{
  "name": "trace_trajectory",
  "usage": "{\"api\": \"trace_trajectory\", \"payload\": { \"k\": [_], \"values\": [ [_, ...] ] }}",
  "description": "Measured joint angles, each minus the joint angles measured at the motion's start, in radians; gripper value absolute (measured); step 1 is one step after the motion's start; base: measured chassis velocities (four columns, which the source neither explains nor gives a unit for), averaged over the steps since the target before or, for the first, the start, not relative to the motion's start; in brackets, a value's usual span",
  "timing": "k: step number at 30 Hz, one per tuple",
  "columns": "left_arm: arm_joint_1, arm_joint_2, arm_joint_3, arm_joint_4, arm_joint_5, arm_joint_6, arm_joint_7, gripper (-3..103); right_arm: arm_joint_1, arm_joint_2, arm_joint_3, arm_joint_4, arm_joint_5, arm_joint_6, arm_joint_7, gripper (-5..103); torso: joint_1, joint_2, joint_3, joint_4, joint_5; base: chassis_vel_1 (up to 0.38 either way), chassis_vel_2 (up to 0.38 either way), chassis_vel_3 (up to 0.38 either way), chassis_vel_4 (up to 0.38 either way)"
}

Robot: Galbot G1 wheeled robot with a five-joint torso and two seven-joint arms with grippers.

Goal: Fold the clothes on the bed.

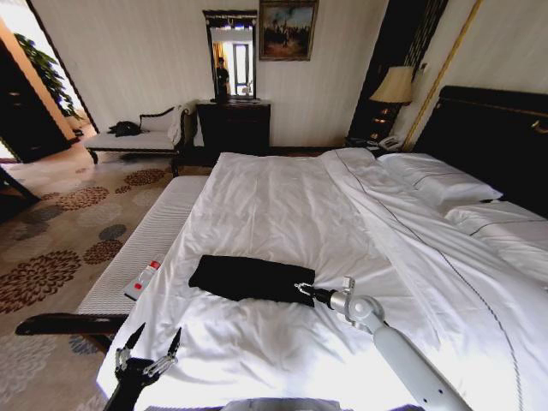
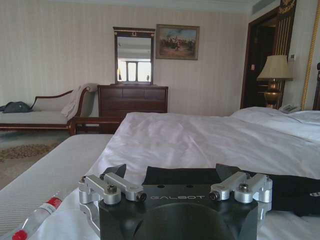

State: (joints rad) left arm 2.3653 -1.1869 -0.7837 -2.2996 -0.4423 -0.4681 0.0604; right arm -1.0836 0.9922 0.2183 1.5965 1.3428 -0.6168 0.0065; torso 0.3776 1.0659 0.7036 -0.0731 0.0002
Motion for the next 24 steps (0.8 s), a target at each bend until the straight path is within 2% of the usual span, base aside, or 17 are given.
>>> {"api": "trace_trajectory", "payload": {
  "k": [2, 5, 6, 24],
  "values": [
    [0.0, 0.0, 0.0, 0.0, 0.0, 0.0, 0.0, 100, -0.003, 0.001, 0.0, 0.002, -0.001, 0.0, 0.0, 24, 0.0, 0.0, 0.0, 0.0, 0.0, 0.0, 0.0, 0.0, 0.0],
    [0.0, 0.0, 0.0, 0.0, 0.0, 0.0, 0.0, 100, -0.005, 0.003, 0.0, 0.004, -0.002, 0.0, 0.001, 9, 0.0, 0.0, 0.0, 0.0, 0.0, 0.0, 0.0, 0.0, 0.0],
    [0.0, 0.0, 0.0, 0.0, 0.0, 0.0, 0.0, 100, -0.005, 0.003, 0.0, 0.005, -0.002, 0.0, 0.002, 7, 0.0, 0.0, 0.0, 0.0001, -0.0002, 0.0, 0.0, 0.0, 0.0],
    [0.0, 0.0, 0.0, 0.0, 0.0, 0.0, 0.0, 100, -0.018, 0.01, 0.019, 0.056, 0.021, 0.023, 0.021, 7, 0.0, 0.0, 0.0, 0.0, -0.0001, 0.0, 0.0, 0.0, 0.0]
  ]
}}
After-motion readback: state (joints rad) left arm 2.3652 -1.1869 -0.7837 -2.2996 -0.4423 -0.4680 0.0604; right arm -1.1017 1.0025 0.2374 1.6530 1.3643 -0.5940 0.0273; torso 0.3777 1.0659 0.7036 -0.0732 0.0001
